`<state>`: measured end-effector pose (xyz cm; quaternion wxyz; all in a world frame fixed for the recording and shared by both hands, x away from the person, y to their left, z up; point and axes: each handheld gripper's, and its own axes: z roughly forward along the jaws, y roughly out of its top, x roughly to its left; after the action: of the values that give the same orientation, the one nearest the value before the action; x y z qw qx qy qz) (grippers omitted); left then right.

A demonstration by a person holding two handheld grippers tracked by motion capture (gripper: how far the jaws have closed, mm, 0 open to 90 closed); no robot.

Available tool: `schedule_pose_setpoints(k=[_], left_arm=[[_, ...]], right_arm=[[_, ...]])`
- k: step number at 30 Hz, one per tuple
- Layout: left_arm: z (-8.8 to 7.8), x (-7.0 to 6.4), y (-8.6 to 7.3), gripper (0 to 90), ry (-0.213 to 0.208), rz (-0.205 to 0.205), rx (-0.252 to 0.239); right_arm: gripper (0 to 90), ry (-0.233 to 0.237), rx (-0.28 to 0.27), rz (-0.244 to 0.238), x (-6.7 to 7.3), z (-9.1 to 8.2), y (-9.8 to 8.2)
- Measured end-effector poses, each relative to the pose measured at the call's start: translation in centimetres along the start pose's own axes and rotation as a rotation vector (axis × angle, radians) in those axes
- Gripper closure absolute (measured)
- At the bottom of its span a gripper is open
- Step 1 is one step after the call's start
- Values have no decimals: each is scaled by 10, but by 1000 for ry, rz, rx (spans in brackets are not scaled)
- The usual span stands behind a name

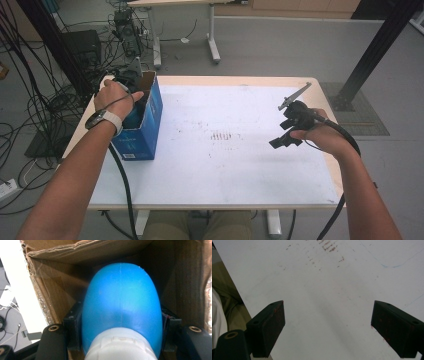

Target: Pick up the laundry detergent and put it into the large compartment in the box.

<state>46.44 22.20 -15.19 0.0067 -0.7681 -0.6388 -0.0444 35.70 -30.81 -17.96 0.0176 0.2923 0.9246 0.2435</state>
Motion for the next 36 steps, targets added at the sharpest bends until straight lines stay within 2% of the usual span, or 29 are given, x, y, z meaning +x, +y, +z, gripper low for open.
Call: schedule_pose_setpoints(k=[29,36], left_arm=[[0,0,-2,365,2,4,-12],[1,2,-3,329,-8,11,-16]], right_arm=[[120,-1,-1,5,1,-1,-2],[120,-2,-2,6,2,-1,-2]])
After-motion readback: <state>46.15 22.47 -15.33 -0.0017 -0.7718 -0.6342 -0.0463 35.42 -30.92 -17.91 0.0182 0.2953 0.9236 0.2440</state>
